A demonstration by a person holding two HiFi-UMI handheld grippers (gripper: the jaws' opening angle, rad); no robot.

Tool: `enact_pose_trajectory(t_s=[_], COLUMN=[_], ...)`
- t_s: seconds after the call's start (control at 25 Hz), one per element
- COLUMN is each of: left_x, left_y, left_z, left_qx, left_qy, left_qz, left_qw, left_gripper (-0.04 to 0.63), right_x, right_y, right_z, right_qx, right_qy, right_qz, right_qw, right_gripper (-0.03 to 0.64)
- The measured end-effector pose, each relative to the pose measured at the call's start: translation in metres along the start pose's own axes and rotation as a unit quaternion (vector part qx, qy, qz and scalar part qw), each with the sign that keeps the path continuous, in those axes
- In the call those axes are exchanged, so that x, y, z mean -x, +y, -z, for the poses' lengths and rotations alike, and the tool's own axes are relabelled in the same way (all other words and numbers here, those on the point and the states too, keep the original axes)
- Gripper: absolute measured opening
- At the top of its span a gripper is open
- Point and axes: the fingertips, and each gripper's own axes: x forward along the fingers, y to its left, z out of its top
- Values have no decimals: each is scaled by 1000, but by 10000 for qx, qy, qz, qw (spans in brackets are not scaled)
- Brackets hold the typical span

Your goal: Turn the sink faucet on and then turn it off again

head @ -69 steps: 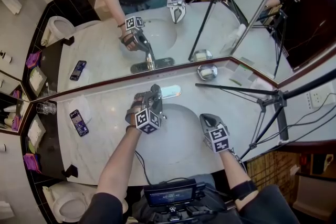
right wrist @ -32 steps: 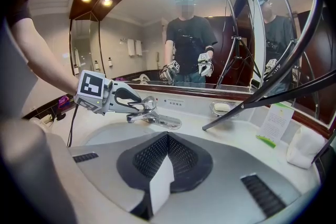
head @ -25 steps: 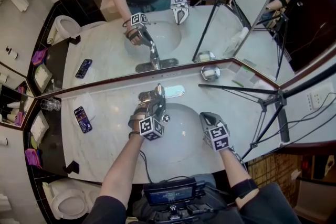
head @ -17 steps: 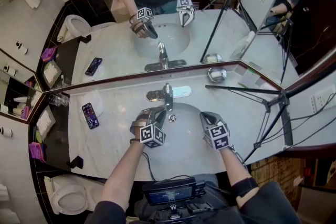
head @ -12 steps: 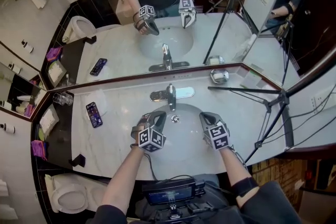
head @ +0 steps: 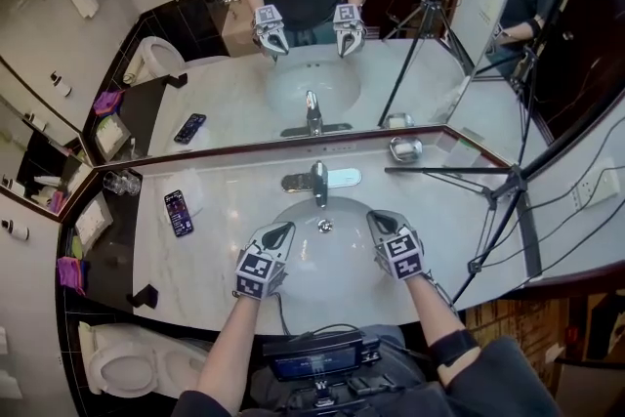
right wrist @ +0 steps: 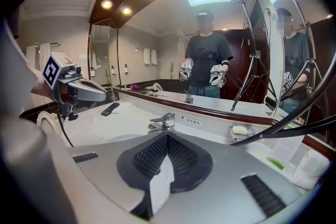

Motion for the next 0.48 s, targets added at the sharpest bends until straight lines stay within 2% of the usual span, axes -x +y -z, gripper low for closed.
enact_pose_trajectory(t_s=[0.28,0.4,0.48], left_x=[33,42,46], left_y=[10,9,6], left_z=[3,6,7], left_qx=[622,977,1031], left_qy=[-358,-485,-506], left_qz=[-338,-342,-325], left_qw=[9968,9934,9929], left_gripper=[0,0,0], right_x=[8,11,14], right_y=[6,9,11], right_z=[-2,-1,1], right_qx=[61,66,81], right_qy=[-36,-33,-21], right_qz=[-7,-2,8], right_qw=[10000,10000,10000], right_gripper=[21,21,21])
